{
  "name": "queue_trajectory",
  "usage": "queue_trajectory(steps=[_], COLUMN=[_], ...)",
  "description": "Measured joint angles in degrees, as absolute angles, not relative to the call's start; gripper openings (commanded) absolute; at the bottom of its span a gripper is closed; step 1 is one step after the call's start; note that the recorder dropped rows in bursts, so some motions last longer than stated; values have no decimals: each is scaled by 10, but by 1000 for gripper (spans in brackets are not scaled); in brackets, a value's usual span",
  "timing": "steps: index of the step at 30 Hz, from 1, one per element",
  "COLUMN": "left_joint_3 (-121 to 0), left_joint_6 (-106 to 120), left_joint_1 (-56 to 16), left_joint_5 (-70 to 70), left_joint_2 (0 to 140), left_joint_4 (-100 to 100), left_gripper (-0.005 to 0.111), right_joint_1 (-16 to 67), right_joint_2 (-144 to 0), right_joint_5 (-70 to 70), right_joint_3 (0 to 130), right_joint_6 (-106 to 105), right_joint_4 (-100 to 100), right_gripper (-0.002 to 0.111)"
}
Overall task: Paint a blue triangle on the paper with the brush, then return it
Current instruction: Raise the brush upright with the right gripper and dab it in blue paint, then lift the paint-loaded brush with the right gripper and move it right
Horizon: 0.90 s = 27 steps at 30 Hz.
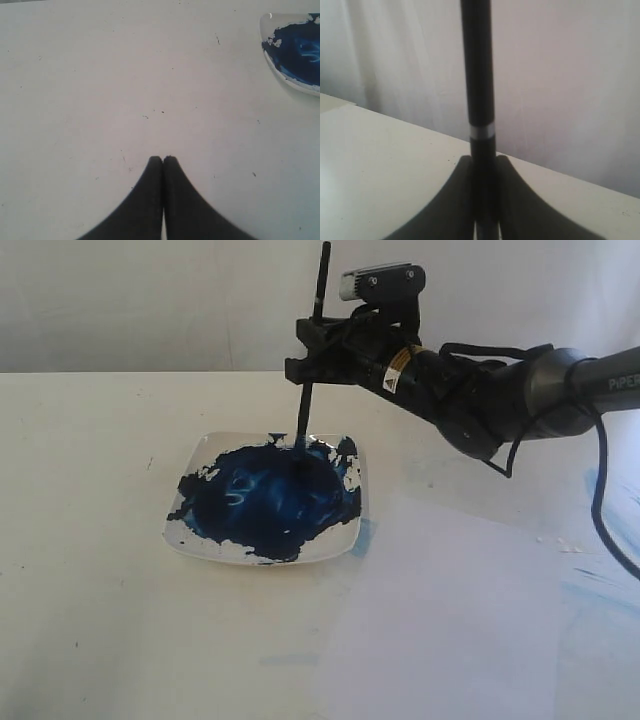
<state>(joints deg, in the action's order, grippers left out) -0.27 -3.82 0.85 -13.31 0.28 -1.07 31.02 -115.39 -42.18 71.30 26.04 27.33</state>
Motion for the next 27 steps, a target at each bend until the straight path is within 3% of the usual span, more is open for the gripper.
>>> queue_trajectory(steps=[8,16,27], left_joint_3=[-3,-3,-3], left_joint_6=[-38,-38,-38], left_joint_1=[8,8,8], left_joint_5=[-133,-133,-133], left_joint_2=[3,3,3], left_joint_4=[-11,-11,-11], left_gripper=[0,0,0], right_joint_1=[310,310,310], right_joint_2=[-1154,-1154,-1123], right_joint_5=[-475,-385,-406], right_joint_3=[713,713,713], right_joint_6=[335,344,334], right_joint_4=[273,273,271], right_gripper=[0,0,0])
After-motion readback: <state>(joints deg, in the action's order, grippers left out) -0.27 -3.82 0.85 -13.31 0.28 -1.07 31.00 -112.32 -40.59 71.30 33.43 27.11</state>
